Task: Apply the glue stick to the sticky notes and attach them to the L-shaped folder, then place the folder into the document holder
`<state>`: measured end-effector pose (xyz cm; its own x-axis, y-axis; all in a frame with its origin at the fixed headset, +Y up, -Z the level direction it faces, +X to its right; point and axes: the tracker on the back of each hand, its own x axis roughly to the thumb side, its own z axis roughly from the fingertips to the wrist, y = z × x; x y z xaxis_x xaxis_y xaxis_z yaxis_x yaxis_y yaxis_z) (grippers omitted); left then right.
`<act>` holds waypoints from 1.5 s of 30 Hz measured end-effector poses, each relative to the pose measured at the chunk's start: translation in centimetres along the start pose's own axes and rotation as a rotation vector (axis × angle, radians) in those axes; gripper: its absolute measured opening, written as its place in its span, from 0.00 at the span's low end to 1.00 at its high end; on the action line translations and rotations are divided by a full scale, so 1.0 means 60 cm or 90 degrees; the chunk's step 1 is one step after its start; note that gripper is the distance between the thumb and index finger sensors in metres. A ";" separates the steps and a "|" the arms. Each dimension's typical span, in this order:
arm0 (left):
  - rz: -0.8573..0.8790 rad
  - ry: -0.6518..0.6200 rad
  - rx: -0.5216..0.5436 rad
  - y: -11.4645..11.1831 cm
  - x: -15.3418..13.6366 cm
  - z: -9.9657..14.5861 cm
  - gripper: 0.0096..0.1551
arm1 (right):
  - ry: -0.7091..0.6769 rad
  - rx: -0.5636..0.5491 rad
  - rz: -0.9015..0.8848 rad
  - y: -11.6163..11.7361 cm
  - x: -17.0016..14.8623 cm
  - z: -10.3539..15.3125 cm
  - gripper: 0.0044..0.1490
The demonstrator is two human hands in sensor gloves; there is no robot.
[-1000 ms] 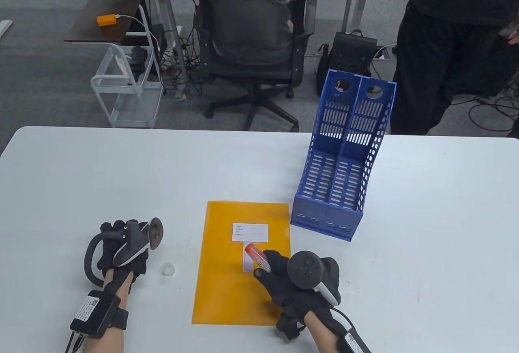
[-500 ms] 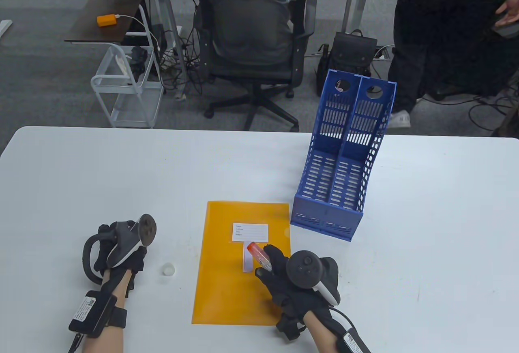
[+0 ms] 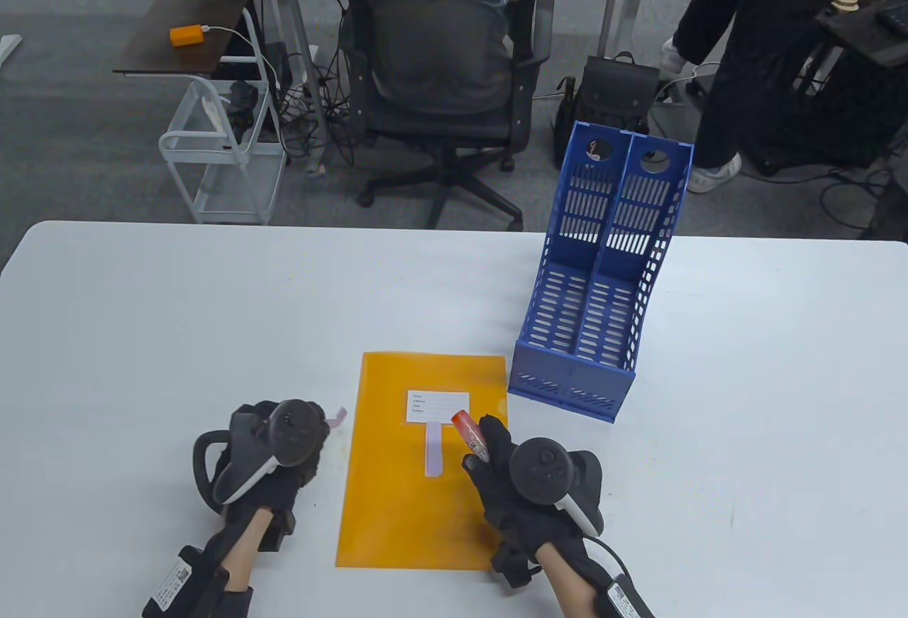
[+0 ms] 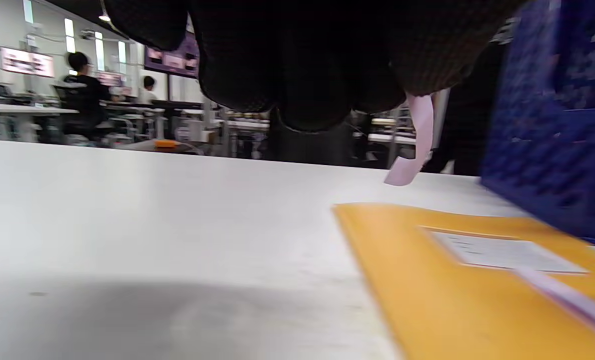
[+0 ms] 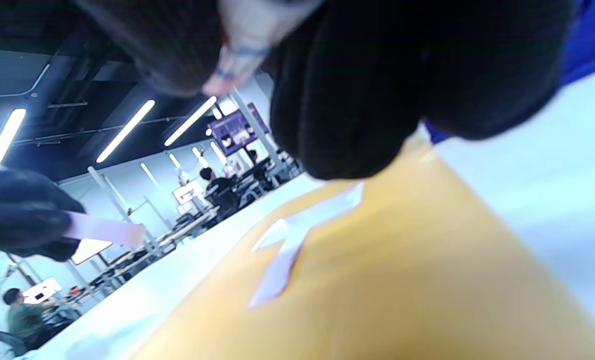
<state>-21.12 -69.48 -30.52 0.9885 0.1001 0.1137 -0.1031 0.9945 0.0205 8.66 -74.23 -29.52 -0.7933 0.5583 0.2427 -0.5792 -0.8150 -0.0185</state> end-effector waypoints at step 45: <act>0.111 -0.064 -0.252 -0.148 0.109 -0.004 0.20 | -0.136 -0.092 0.186 -0.009 0.083 0.032 0.34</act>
<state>-13.73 -77.65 -30.20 0.9421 0.2836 0.1788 -0.1974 0.9003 -0.3879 5.37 -71.30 -26.41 -0.8805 0.2490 0.4034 -0.3677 -0.8959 -0.2495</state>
